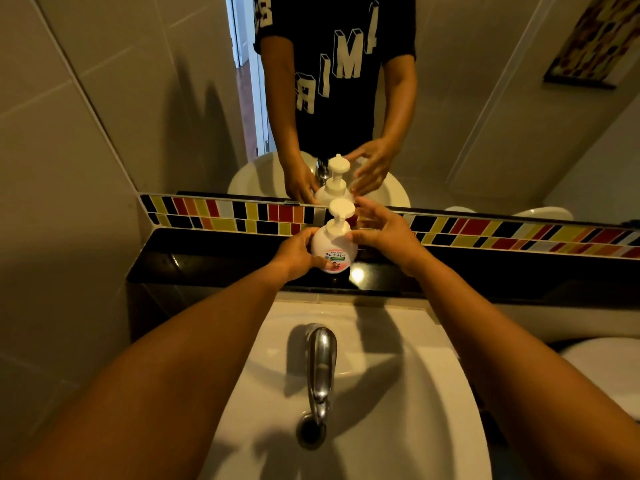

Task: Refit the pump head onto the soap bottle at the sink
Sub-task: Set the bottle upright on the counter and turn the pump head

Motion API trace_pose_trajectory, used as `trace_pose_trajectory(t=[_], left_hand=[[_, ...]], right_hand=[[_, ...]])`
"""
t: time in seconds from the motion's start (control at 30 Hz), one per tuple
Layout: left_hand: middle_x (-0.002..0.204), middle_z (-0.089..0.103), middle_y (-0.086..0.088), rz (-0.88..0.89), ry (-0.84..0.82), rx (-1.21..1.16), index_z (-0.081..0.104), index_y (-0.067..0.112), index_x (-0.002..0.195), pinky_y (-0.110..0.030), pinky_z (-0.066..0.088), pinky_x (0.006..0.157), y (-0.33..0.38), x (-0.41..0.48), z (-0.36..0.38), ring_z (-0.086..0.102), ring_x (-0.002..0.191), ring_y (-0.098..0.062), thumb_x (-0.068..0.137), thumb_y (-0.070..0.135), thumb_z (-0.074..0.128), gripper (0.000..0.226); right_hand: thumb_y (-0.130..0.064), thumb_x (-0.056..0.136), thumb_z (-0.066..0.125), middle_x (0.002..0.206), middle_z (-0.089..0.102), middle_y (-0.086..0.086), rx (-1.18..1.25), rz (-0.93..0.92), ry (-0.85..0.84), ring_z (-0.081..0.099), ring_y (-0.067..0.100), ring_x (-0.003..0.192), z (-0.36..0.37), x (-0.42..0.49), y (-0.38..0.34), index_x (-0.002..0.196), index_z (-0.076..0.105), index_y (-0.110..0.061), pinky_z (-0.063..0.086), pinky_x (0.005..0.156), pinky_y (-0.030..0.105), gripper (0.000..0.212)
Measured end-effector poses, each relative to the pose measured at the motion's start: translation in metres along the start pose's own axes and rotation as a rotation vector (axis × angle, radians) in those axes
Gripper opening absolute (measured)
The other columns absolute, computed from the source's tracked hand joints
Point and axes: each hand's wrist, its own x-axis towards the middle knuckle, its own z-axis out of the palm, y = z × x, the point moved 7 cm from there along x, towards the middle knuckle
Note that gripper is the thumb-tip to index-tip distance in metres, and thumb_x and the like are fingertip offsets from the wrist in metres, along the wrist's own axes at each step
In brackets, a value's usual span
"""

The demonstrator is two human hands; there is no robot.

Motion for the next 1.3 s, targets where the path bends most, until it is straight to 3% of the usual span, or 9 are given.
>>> trace_pose_trajectory(t=[0.23,0.33,0.5,0.63,0.97,1.1,1.2,1.3], left_hand=[[0.127,0.063,-0.006,-0.007,-0.008,0.016,0.053,0.019,0.131,-0.044,0.052,0.099,0.003,0.000,0.000,0.060,0.116,-0.025,0.068,0.008,0.085,0.072],[0.128,0.063,-0.007,-0.009,-0.019,0.027,0.052,0.018,0.133,-0.046,0.052,0.100,0.003,0.001,0.000,0.060,0.118,-0.026,0.068,0.007,0.085,0.073],[0.129,0.064,-0.007,-0.005,-0.021,0.035,0.052,0.019,0.134,-0.047,0.053,0.099,0.002,0.003,-0.002,0.061,0.118,-0.028,0.067,0.008,0.086,0.075],[0.130,0.063,-0.008,0.004,-0.028,0.045,0.053,0.018,0.134,-0.045,0.053,0.098,0.004,0.003,-0.002,0.061,0.118,-0.028,0.070,0.008,0.084,0.072],[0.129,0.064,-0.007,-0.008,-0.015,0.036,0.052,0.018,0.133,-0.042,0.053,0.097,0.001,0.002,-0.001,0.061,0.117,-0.027,0.069,0.007,0.085,0.073],[0.128,0.064,-0.007,-0.009,-0.011,0.030,0.052,0.017,0.133,-0.043,0.053,0.098,0.002,0.001,0.000,0.061,0.117,-0.026,0.069,0.007,0.084,0.072],[0.128,0.064,-0.008,-0.011,0.001,0.023,0.053,0.017,0.132,-0.047,0.052,0.100,0.000,0.001,0.000,0.061,0.118,-0.027,0.069,0.006,0.084,0.071],[0.128,0.064,-0.006,-0.007,-0.003,0.017,0.053,0.017,0.132,-0.047,0.050,0.102,-0.001,0.000,0.000,0.059,0.119,-0.025,0.068,0.005,0.085,0.073]], right_hand=[[-0.011,0.082,0.075,0.127,0.064,0.001,-0.055,-0.131,-0.008,0.062,0.004,0.107,0.008,0.005,-0.033,0.137,0.057,-0.015,0.054,0.088,0.017,0.058],[-0.009,0.084,0.073,0.133,0.064,0.009,-0.049,-0.127,-0.009,0.061,0.015,0.116,0.010,0.008,-0.032,0.130,0.063,-0.010,0.051,0.100,0.031,0.047],[-0.008,0.086,0.070,0.140,0.058,0.009,-0.083,-0.131,-0.021,0.053,0.018,0.128,0.011,0.012,-0.030,0.128,0.063,-0.006,0.045,0.104,0.026,0.043],[-0.007,0.086,0.070,0.140,0.058,0.010,-0.069,-0.124,-0.035,0.052,0.020,0.130,0.011,0.014,-0.029,0.127,0.063,-0.003,0.043,0.108,0.030,0.042],[-0.005,0.085,0.071,0.139,0.059,0.009,-0.071,-0.127,-0.022,0.053,0.010,0.121,0.011,0.013,-0.029,0.126,0.064,-0.003,0.048,0.088,0.009,0.042],[-0.008,0.083,0.073,0.139,0.059,0.009,-0.059,-0.100,-0.021,0.056,0.018,0.125,0.009,0.010,-0.030,0.132,0.060,-0.007,0.048,0.104,0.031,0.050],[-0.009,0.081,0.076,0.144,0.054,0.007,-0.028,-0.105,-0.039,0.053,0.018,0.129,0.009,0.005,-0.027,0.148,0.040,-0.020,0.047,0.104,0.034,0.077],[-0.005,0.081,0.075,0.147,0.052,0.008,-0.006,-0.039,-0.027,0.051,0.021,0.132,0.009,-0.001,-0.006,0.151,0.034,-0.021,0.047,0.105,0.040,0.083]])
